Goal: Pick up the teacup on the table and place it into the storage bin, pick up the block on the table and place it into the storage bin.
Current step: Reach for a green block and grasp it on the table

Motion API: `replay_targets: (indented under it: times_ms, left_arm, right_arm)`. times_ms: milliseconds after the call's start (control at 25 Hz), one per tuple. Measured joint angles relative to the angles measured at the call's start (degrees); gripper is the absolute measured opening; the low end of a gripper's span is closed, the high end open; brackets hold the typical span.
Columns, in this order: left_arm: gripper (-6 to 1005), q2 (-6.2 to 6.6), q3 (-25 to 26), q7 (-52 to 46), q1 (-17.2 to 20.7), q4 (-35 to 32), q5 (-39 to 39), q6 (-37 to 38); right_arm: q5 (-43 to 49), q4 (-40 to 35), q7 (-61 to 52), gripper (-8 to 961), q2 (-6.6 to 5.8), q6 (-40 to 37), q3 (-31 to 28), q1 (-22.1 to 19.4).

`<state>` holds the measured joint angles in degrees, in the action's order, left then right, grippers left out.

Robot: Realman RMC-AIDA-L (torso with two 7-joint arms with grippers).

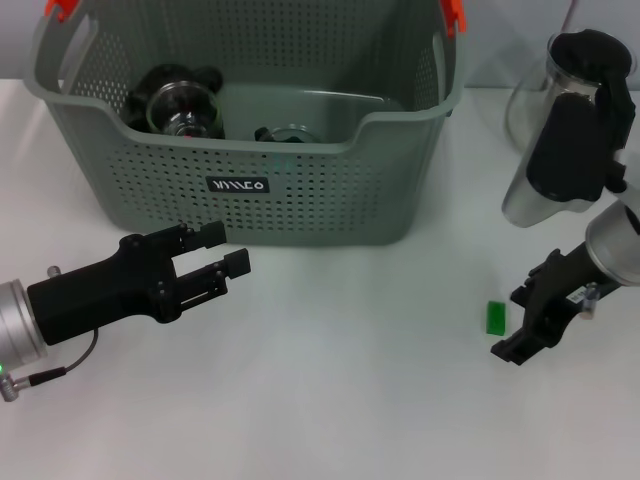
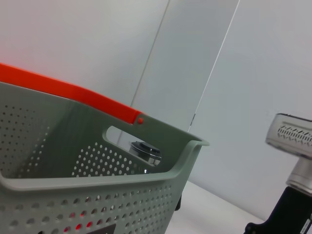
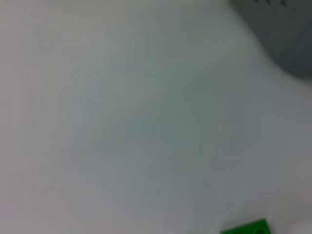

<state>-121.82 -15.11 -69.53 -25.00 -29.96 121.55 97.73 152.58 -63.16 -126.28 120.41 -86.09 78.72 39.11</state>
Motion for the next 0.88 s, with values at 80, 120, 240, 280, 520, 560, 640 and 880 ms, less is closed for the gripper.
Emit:
replay_targets:
  times_ms: [80, 120, 240, 280, 520, 560, 640, 880]
  left_arm:
    - [579, 0.00, 0.0, 0.0, 0.0, 0.0, 0.0, 0.0]
    - [579, 0.00, 0.0, 0.0, 0.0, 0.0, 0.0, 0.0]
    - [579, 0.00, 0.0, 0.0, 0.0, 0.1, 0.0, 0.0]
    - [579, 0.00, 0.0, 0.0, 0.0, 0.1, 0.0, 0.0]
    - [579, 0.00, 0.0, 0.0, 0.1, 0.1, 0.0, -0.1]
    - [579, 0.00, 0.0, 0.0, 0.1, 0.1, 0.0, -0.1]
    - [579, 0.00, 0.0, 0.0, 0.1, 0.1, 0.0, -0.1]
    - [579, 0.00, 0.0, 0.0, 0.1, 0.1, 0.0, -0.1]
  right_arm:
    - [-0.2, 2.5, -0.4, 786, 0.01, 2.7, 0.0, 0.8]
    - [-0.3, 3.0, -0.5, 784, 0.00, 3.3, 0.0, 0.9]
    - [-0.3, 3.9, -0.9, 778, 0.00, 4.4, 0.1, 1.3]
    - [-0.2, 4.3, -1.1, 776, 0.00, 4.7, 0.2, 1.5]
    - [-0.4, 7.1, -1.5, 764, -0.06, 5.4, 0.1, 2.8]
    - [-0.3, 7.5, -1.5, 762, -0.06, 5.6, 0.1, 3.0]
    - [-0.2, 8.0, -1.5, 758, -0.08, 6.1, 0.1, 3.2]
    - [0.0, 8.8, -1.6, 758, -0.09, 7.0, 0.1, 3.3]
